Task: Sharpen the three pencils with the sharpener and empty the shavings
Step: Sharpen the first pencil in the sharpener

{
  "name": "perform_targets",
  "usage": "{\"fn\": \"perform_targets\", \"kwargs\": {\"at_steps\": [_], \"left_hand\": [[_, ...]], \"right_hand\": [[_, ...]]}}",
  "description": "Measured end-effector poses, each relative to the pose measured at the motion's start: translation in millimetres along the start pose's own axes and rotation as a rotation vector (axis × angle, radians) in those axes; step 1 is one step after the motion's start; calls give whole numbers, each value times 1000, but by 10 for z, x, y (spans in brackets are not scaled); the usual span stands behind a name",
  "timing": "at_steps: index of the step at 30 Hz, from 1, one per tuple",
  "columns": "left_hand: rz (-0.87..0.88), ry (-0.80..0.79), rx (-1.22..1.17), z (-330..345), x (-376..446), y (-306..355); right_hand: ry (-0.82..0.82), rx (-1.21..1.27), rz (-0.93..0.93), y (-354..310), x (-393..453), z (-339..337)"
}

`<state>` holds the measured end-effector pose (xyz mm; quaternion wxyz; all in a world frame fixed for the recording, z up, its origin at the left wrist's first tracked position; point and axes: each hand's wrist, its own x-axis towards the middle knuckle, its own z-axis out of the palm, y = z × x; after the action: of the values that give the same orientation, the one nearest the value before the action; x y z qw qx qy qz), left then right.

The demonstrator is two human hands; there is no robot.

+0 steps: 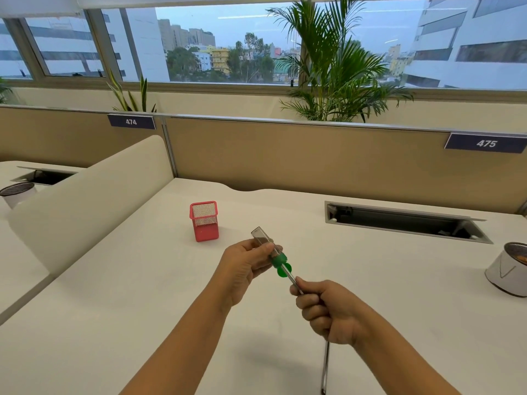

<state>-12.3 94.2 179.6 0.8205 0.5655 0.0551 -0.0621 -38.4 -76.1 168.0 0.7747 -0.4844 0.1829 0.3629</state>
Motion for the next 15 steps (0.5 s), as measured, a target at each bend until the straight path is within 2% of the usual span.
{"fn": "perform_targets", "kwargs": {"at_steps": [1, 3, 6, 8, 11, 13, 15], "left_hand": [[-3, 5, -1, -6, 8, 7], [-10, 39, -25, -20, 26, -12], [-33, 103, -102, -43, 56, -67], [-40, 141, -140, -47, 73, -96], [-41, 189, -198, -26, 84, -116], [-34, 200, -223, 15, 67, -122], [-23, 202, -230, 52, 47, -134]], "right_hand": [[-7, -13, 5, -10, 0, 2], [95, -266, -131, -4, 11, 46], [371, -772, -562, 20, 63, 88], [516, -1013, -844, 48, 119, 39], [674, -1338, -1119, 108, 183, -48], [814, -1477, -1273, 114, 240, -124], [858, -1491, -1375, 111, 264, -144]]}}
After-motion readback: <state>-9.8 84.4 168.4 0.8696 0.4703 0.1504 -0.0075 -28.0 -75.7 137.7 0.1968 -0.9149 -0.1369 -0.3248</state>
